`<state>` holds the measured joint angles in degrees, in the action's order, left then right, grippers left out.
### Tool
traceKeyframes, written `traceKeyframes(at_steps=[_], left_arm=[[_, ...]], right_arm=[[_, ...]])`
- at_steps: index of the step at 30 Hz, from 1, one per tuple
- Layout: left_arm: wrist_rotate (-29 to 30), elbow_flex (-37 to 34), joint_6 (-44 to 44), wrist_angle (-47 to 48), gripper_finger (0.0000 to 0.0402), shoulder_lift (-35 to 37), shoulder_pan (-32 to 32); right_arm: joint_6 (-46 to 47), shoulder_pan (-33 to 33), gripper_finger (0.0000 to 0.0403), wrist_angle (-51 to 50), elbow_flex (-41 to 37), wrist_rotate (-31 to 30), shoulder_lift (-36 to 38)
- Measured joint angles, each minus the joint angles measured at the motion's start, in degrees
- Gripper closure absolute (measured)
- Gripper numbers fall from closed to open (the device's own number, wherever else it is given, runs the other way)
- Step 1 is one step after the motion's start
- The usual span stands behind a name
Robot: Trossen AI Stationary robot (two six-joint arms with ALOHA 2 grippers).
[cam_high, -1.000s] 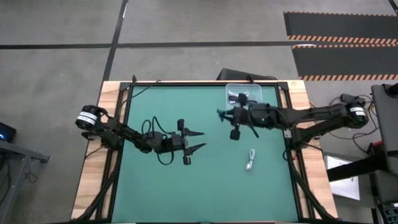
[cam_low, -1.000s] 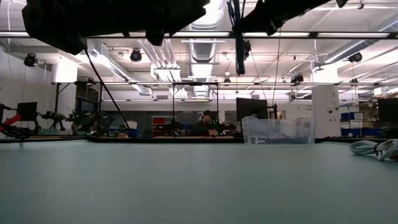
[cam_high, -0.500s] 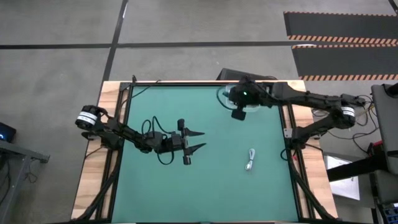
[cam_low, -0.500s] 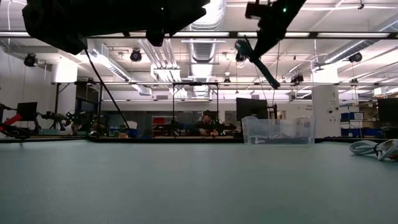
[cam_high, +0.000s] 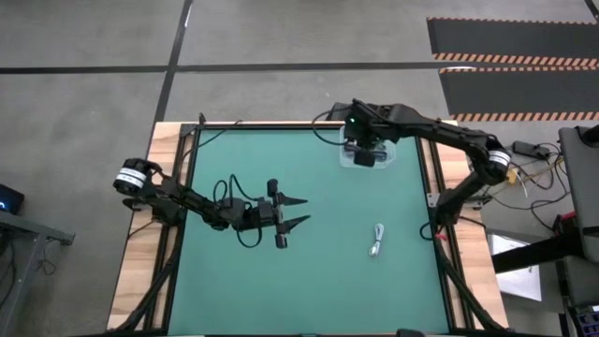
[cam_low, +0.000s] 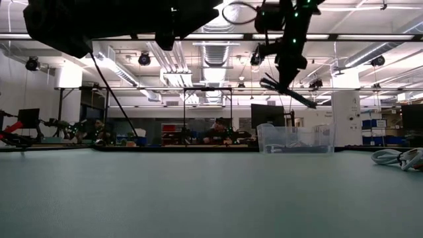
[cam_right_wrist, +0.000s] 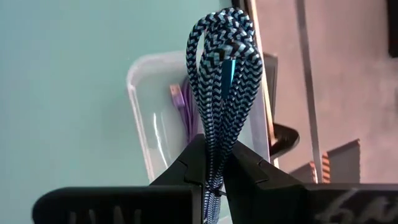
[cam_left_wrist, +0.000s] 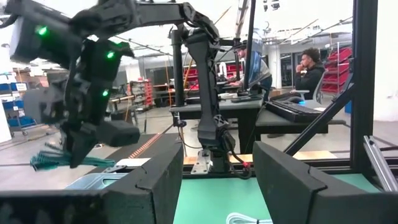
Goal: Pick and place USB-C Cables
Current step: Put the blue charger cable into the transparent bin
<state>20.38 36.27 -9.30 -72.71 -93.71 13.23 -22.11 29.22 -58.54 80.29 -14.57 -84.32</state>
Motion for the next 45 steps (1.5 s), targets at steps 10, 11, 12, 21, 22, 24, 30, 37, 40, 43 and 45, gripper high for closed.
traceKeyframes(at_steps=[10, 11, 12, 21, 22, 24, 30, 37, 40, 43, 45], left_arm=[[0.00, -0.02, -0.02, 0.29, 0.0224, 0.00, 0.00], [0.00, -0.02, -0.02, 0.32, 0.0224, 0.00, 0.00], [0.00, -0.02, -0.02, 0.34, 0.0224, 0.00, 0.00], [0.00, -0.02, -0.04, 1.59, 0.0224, 0.00, -0.02], [0.00, -0.02, -0.04, 1.74, 0.0224, 0.00, -0.05], [0.00, -0.02, -0.07, 1.76, 0.0224, 0.00, -0.07], [0.00, -0.02, -0.11, 1.76, 0.0224, 0.00, -0.11], [0.00, -0.02, -0.15, 1.76, 0.0223, 0.00, -0.13], [0.00, -0.02, -0.17, 1.76, 0.0223, 0.00, -0.13], [0.00, -0.02, -0.17, 1.73, 0.0223, 0.00, -0.15], [0.00, -0.02, -0.17, 1.75, 0.0223, 0.00, -0.15]], right_arm=[[-8.51, 5.75, 0.0380, -1.23, -0.06, 2.24, -6.10], [-9.18, 6.18, 0.0380, -1.21, -0.06, 3.18, -6.52], [-9.80, 6.58, 0.0380, -1.20, -0.06, 4.14, -6.85], [-13.50, 8.38, 0.0380, -1.23, -0.08, 8.57, -9.58], [-13.50, 8.37, 0.0380, -1.23, -0.10, 9.25, -9.88], [-13.81, 8.30, 0.0380, -1.23, -0.10, 9.99, -10.31], [-13.92, 8.32, 0.0380, -1.34, -0.10, 10.38, -11.57], [-14.08, 8.32, 0.0380, -1.42, -0.10, 10.51, -13.22], [-14.16, 8.32, 0.0380, -1.45, -0.10, 10.49, -14.13], [-14.18, 8.32, 0.0380, -1.45, -0.13, 10.51, -14.80], [-14.18, 8.32, 0.0380, -1.49, -0.13, 10.51, -15.18]])
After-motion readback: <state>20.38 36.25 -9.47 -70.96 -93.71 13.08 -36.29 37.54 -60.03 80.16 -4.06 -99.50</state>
